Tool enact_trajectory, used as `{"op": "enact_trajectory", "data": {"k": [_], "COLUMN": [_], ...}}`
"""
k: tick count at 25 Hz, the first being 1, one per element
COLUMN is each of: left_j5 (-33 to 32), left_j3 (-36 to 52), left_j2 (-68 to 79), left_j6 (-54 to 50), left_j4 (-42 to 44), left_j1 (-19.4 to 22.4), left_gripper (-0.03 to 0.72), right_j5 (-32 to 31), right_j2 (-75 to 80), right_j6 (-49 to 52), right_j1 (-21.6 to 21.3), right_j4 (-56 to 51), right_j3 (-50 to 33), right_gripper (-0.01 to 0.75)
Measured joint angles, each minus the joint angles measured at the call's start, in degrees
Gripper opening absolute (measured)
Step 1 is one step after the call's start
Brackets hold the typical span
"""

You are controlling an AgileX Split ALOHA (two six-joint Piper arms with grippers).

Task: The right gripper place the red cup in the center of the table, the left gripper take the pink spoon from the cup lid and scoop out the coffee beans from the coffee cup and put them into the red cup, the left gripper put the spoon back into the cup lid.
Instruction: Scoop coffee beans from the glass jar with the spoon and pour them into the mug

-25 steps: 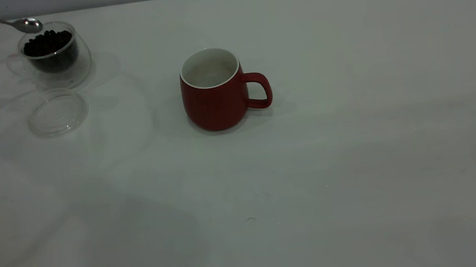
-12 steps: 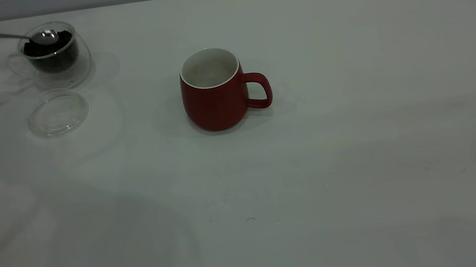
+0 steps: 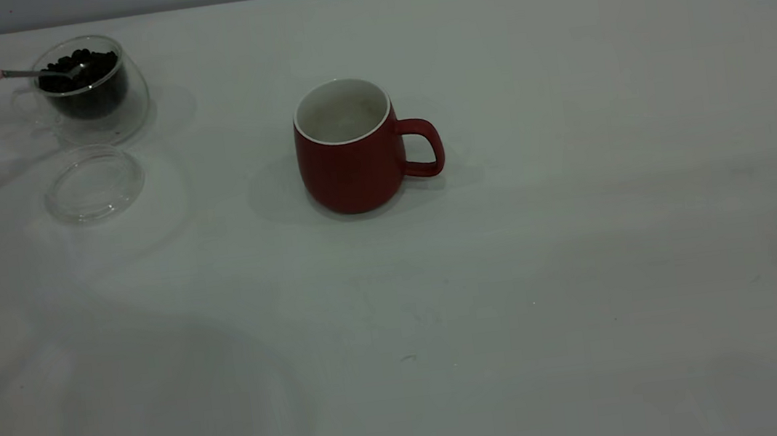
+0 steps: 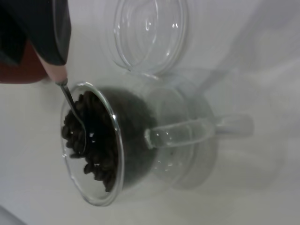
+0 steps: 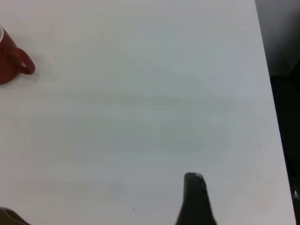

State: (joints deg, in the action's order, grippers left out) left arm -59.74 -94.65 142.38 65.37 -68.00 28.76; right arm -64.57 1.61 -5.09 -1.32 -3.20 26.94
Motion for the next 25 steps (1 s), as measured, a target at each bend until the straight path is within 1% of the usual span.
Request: {"op": "enact_trajectory", "data": {"k": [7, 19, 25], "left_j5": [-2.1, -2.8, -5.9], "left_j3": [0.0, 0.0, 0.0], "left_j2": [0.0, 0.0, 0.0], "left_j6": [-1.2, -2.4, -2.5], "left_j4": [-0.1, -0.9, -4.2], "left_j1": [2.8, 3.7, 4.4], "left_gripper": [0.127, 0.127, 0.127], "right_j5": [0.0, 0.0, 0.0], "right_j2": [0.0, 0.0, 0.0], "right_j6": [0.0, 0.0, 0.0], "right_j1": [0.0, 0.0, 0.0], "right_j4": [0.0, 0.0, 0.0], "right_j3": [0.0, 0.0, 0.0], "right_gripper": [0.588, 0.588, 0.588]}}
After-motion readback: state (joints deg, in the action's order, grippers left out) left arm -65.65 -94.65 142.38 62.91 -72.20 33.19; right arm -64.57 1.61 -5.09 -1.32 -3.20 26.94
